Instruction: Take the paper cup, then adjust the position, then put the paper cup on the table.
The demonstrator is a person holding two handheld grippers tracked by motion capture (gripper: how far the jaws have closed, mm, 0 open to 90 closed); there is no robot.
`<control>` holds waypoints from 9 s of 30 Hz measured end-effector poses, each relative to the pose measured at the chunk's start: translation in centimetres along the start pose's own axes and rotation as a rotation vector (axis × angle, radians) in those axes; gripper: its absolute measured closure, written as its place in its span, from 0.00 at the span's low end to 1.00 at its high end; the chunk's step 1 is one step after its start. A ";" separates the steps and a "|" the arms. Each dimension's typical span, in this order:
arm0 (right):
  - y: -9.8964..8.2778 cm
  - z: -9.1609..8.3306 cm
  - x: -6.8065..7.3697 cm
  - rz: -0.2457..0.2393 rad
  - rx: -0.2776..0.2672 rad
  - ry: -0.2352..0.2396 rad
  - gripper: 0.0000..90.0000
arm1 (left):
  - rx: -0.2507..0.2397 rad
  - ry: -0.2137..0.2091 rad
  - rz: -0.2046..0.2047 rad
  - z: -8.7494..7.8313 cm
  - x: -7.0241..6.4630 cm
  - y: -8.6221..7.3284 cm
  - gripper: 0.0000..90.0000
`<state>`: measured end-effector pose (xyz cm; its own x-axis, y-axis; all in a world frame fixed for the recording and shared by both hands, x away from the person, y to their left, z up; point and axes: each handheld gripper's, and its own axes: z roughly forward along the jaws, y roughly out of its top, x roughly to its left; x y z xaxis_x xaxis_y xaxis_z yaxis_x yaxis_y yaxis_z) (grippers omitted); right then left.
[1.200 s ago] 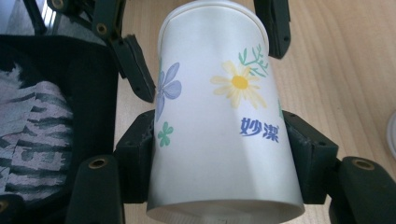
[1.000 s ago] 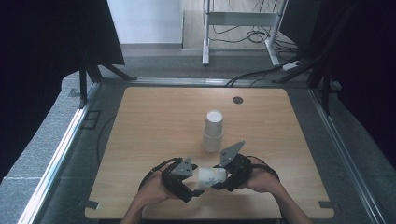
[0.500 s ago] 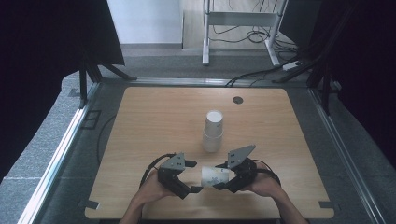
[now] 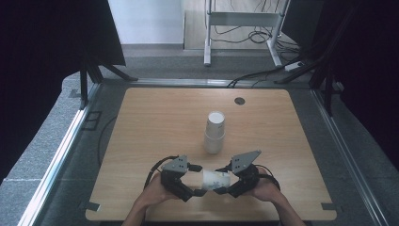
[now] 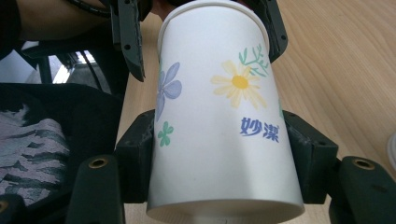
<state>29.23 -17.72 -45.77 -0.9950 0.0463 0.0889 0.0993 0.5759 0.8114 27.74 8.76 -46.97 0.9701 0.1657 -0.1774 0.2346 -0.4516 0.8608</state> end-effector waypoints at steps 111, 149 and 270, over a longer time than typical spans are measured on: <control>2.4 1.4 0.3 -0.029 0.347 -0.044 0.40 | 0.499 0.140 0.285 2.3 -1.9 7.3 0.25; -0.8 0.9 0.2 0.028 -0.050 -0.048 0.40 | 0.054 0.028 0.089 0.7 -0.2 4.9 0.26; -5.1 -3.3 -1.6 0.222 0.105 -0.386 0.01 | 0.232 0.646 -0.236 -5.7 7.8 2.2 0.11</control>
<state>30.36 -23.42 -48.14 -0.8841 0.4670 0.0165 0.3288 0.5967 0.7320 35.42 14.05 -43.78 0.6781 0.7343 0.0326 0.5104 -0.5023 0.6980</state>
